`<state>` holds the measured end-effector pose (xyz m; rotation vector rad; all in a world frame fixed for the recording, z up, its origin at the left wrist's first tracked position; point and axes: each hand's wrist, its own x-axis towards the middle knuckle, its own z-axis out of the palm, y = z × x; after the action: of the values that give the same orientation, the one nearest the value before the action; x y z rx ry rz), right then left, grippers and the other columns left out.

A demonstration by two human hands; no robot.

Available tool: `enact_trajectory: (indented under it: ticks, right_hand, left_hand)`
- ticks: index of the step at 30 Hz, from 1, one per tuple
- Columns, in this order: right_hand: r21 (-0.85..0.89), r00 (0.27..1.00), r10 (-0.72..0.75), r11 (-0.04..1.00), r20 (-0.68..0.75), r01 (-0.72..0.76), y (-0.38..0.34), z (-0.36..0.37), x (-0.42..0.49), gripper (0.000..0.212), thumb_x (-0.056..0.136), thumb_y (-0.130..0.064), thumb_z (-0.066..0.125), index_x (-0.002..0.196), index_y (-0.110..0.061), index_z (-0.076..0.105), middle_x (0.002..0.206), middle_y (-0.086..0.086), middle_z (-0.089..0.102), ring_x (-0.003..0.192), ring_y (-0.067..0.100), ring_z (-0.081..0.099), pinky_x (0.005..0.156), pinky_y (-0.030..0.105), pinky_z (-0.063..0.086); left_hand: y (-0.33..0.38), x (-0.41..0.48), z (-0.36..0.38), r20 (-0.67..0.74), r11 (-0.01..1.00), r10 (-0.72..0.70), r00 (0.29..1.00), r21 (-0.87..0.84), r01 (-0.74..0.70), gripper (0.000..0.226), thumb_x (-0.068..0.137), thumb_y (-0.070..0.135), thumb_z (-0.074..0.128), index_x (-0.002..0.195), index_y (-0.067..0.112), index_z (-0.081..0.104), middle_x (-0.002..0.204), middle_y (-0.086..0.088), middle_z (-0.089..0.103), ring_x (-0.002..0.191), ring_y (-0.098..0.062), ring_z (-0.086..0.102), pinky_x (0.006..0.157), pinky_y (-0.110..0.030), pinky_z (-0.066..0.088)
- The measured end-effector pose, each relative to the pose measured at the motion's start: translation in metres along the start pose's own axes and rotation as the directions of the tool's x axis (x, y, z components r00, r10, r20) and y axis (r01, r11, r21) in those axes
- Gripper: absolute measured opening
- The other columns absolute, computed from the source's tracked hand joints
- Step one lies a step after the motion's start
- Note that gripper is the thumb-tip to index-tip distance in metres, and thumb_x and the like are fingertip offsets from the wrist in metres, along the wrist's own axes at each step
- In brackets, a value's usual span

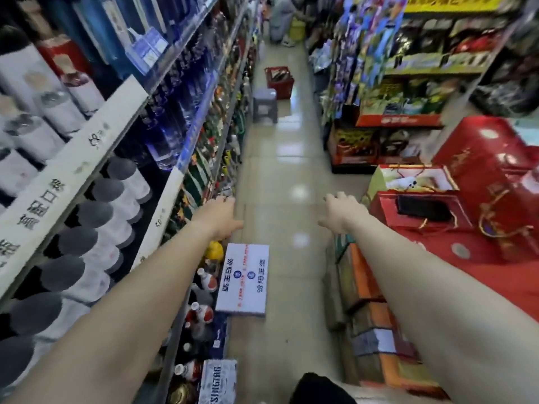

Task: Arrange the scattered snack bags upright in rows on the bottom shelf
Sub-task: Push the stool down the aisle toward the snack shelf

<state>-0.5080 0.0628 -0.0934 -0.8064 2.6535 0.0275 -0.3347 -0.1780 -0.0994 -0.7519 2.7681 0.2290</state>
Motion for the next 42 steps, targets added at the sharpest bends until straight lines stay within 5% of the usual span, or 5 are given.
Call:
enact_trajectory:
  ticks: [13, 24, 42]
  right_hand:
    - [0.055, 0.998, 0.05, 0.997, 0.03, -0.052, 0.037, -0.044, 0.194, 0.068, 0.084, -0.048, 0.06, 0.142, -0.019, 0.04, 0.142, 0.012, 0.042, 0.132, 0.036, 0.04, 0.103, 0.05, 0.04]
    - [0.058, 0.999, 0.02, 0.998, -0.025, -0.018, 0.077, -0.182, 0.428, 0.065, 0.084, -0.044, 0.059, 0.14, -0.016, 0.04, 0.14, 0.015, 0.042, 0.127, 0.038, 0.042, 0.096, 0.05, 0.042]
    - [0.092, 0.998, 0.017, 0.996, -0.053, -0.012, 0.012, -0.36, 0.879, 0.073, 0.085, -0.049, 0.059, 0.146, -0.017, 0.035, 0.144, 0.015, 0.041, 0.132, 0.037, 0.04, 0.104, 0.049, 0.041]
  left_hand:
    - [0.03, 0.23, -0.038, 0.061, 0.997, 0.082, 0.995, 0.007, -0.083, 0.075, 0.088, 0.055, 0.055, 0.151, 0.021, 0.032, 0.15, -0.009, 0.038, 0.133, -0.031, 0.044, 0.101, -0.048, 0.046]
    - [0.077, 0.46, -0.143, 0.03, 0.999, 0.042, 0.999, 0.011, -0.042, 0.068, 0.09, 0.055, 0.052, 0.147, 0.022, 0.036, 0.146, -0.008, 0.041, 0.128, -0.03, 0.048, 0.095, -0.047, 0.049]
    - [0.012, 0.923, -0.314, -0.034, 0.999, 0.044, 0.998, -0.019, -0.044, 0.072, 0.09, 0.052, 0.056, 0.15, 0.019, 0.033, 0.149, -0.009, 0.04, 0.132, -0.032, 0.046, 0.102, -0.047, 0.045]
